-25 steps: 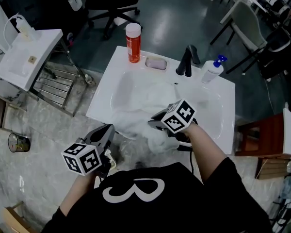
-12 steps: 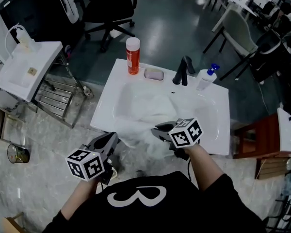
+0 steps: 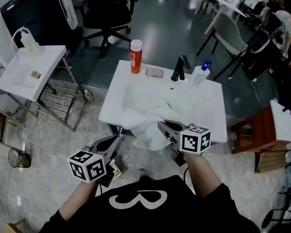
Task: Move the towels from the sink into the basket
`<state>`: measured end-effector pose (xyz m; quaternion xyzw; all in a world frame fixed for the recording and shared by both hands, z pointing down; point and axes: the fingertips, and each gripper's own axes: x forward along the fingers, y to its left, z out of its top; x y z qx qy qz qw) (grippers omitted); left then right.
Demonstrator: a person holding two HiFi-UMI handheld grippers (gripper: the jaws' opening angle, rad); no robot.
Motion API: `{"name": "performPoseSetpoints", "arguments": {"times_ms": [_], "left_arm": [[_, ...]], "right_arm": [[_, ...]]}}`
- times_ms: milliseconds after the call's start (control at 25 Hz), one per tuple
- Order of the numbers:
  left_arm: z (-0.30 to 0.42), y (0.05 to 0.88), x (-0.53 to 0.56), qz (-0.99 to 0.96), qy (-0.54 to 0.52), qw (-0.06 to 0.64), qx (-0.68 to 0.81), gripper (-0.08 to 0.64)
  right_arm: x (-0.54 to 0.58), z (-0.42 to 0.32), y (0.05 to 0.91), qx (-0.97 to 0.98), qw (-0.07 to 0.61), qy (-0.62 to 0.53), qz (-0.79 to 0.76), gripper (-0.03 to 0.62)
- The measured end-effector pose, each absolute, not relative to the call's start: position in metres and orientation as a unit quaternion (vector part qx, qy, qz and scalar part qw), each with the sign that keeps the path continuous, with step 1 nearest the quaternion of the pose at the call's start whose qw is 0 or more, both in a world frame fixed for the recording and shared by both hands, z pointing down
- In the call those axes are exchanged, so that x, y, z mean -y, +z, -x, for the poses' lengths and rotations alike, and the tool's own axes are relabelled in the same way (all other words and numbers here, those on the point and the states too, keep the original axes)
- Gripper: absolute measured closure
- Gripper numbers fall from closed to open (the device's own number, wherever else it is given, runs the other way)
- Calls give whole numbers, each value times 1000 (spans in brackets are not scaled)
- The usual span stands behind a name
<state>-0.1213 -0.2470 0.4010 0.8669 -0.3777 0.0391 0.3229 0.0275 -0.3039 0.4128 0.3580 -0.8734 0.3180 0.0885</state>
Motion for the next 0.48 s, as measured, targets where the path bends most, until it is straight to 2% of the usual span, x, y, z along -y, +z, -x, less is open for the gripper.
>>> {"name": "performPoseSetpoints", "arguments": {"times_ms": [240,480], "left_arm": [[141,387,199,-877,36,309,367,554],[148,387,152,-884,39,309,347,554]], "right_arm": [[256,-21,379,869,25,306,-389,568],[206,-17,365,865,-9,297,-404,569]]}}
